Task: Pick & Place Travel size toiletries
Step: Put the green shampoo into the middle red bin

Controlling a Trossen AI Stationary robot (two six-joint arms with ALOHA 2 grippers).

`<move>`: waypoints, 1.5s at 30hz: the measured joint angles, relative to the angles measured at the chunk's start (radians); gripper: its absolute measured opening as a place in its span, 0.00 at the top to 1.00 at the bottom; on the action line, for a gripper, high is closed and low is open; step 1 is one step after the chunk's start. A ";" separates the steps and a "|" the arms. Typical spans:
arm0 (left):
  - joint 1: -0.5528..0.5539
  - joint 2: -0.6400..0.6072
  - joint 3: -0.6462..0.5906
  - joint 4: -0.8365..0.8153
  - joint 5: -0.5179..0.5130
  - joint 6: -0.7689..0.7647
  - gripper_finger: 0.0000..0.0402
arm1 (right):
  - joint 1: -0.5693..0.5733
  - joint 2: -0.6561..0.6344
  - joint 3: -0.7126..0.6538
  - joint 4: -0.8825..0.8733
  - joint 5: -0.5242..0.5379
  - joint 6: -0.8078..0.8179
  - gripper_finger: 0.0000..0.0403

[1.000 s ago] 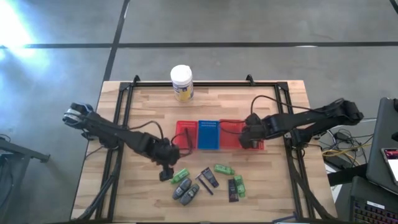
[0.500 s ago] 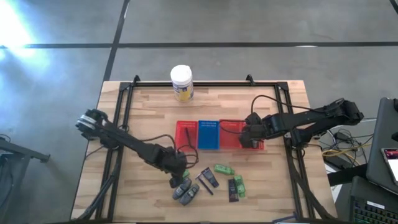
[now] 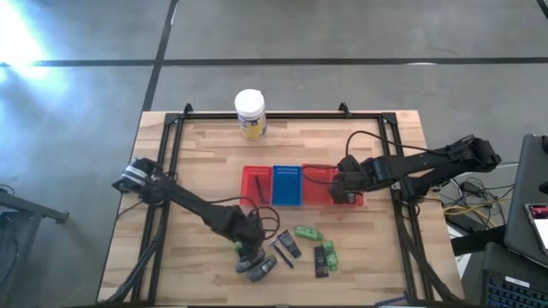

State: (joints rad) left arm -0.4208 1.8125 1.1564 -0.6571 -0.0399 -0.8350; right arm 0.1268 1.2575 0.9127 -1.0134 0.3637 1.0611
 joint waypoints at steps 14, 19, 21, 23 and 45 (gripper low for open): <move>-0.080 -0.014 -0.012 -0.025 -0.075 0.042 0.14 | 0.000 0.000 0.000 0.008 0.002 -0.018 0.17; -0.079 -0.014 -0.033 0.015 -0.086 0.187 0.14 | 0.000 0.000 0.000 0.008 0.002 -0.018 0.17; -0.079 -0.014 -0.041 0.047 -0.086 0.240 0.15 | 0.000 0.000 0.000 0.009 0.002 -0.018 0.15; -0.079 -0.014 -0.052 0.089 -0.086 0.275 0.17 | 0.000 0.000 0.000 0.010 0.002 -0.015 0.14; -0.077 -0.087 -0.084 0.090 -0.053 0.305 0.65 | 0.015 0.000 0.000 0.313 -0.292 -0.109 0.24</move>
State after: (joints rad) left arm -0.4978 1.7258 1.0729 -0.5671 -0.0930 -0.5299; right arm 0.1421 1.2575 0.9123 -0.7001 0.0718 0.9516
